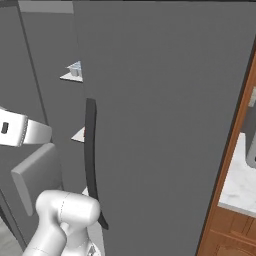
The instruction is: Open the freezer door, pick up the ice cube tray from the freezer, and place it on the dining counter.
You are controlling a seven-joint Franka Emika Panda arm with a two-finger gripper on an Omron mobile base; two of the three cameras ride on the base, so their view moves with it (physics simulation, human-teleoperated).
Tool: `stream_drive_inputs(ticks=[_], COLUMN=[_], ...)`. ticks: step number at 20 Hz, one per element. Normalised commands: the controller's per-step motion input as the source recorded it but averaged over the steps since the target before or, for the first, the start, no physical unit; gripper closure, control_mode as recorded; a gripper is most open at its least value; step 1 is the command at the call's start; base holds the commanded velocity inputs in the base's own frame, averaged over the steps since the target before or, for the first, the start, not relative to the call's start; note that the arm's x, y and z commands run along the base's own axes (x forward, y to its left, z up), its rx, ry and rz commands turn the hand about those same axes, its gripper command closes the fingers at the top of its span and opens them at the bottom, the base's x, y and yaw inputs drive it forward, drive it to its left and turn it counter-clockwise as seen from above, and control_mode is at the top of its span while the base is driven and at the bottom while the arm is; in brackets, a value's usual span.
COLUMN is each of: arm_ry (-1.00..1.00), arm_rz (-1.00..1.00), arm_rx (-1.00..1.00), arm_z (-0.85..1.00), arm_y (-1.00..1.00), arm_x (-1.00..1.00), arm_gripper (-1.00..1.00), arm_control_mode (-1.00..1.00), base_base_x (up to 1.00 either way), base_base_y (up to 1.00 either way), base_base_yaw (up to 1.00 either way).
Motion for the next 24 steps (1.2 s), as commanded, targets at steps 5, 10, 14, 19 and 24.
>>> stream_drive_inputs(ticks=[5,10,14,19,24], arm_ry=[0.00,0.00,0.00,0.00,0.00], arm_rz=[0.00,0.00,0.00,0.00,0.00], arm_rx=[0.00,0.00,0.00,0.00,0.00], arm_z=[0.00,0.00,0.00,0.00,0.00], arm_y=[0.00,0.00,0.00,0.00,0.00], arm_x=[0.00,0.00,0.00,0.00,0.00], arm_gripper=[-1.00,-1.00,-1.00,-1.00,-1.00], arm_control_mode=[1.00,1.00,1.00,1.00,-1.00], base_base_x=[0.17,0.05,0.23,0.23,0.00], base_base_y=[0.38,0.43,0.24,0.26,0.02], base_base_yaw=[0.01,0.00,0.00,0.00,0.00])
